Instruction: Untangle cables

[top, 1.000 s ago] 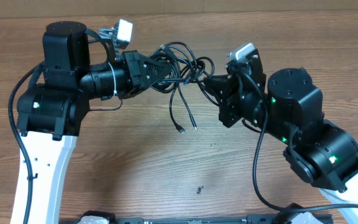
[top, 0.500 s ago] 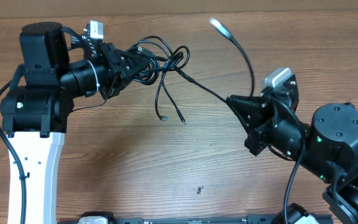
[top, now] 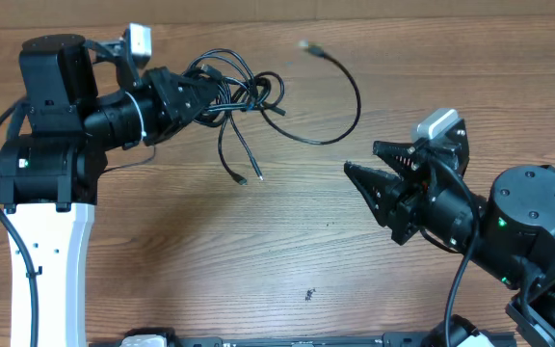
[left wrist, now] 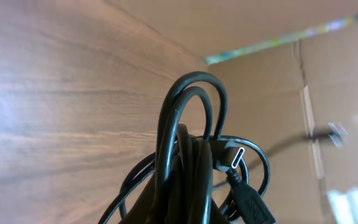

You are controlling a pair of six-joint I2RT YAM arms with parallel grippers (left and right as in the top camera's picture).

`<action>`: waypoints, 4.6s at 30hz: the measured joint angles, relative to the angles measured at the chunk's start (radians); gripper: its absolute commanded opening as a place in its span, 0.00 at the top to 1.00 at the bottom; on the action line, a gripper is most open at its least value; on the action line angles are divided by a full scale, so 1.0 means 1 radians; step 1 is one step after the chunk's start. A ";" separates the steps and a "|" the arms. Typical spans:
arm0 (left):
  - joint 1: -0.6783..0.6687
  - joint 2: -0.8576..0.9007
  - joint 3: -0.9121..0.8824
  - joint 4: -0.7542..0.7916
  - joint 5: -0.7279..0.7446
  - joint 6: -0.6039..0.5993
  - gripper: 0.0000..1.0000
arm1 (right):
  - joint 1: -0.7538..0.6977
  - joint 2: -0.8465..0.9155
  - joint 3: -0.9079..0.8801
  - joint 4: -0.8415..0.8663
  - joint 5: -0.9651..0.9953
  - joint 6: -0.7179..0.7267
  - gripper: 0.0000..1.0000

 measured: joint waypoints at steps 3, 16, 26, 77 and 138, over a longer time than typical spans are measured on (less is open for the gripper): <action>0.000 0.000 0.000 0.000 0.016 0.189 0.96 | 0.000 0.000 0.000 0.001 0.000 0.000 0.53; 0.000 0.000 0.000 0.000 0.395 0.927 0.96 | 0.000 0.001 0.000 0.002 -0.002 -0.001 0.42; -0.089 0.000 0.000 0.000 0.472 1.161 0.96 | 0.000 0.077 0.000 0.034 -0.079 0.103 0.31; -0.032 0.003 0.000 0.014 0.694 1.142 0.96 | 0.000 0.025 0.001 -0.207 0.398 0.391 0.73; -0.109 0.003 0.000 -0.044 0.717 1.139 0.96 | 0.000 0.023 0.000 0.147 0.182 -0.151 0.13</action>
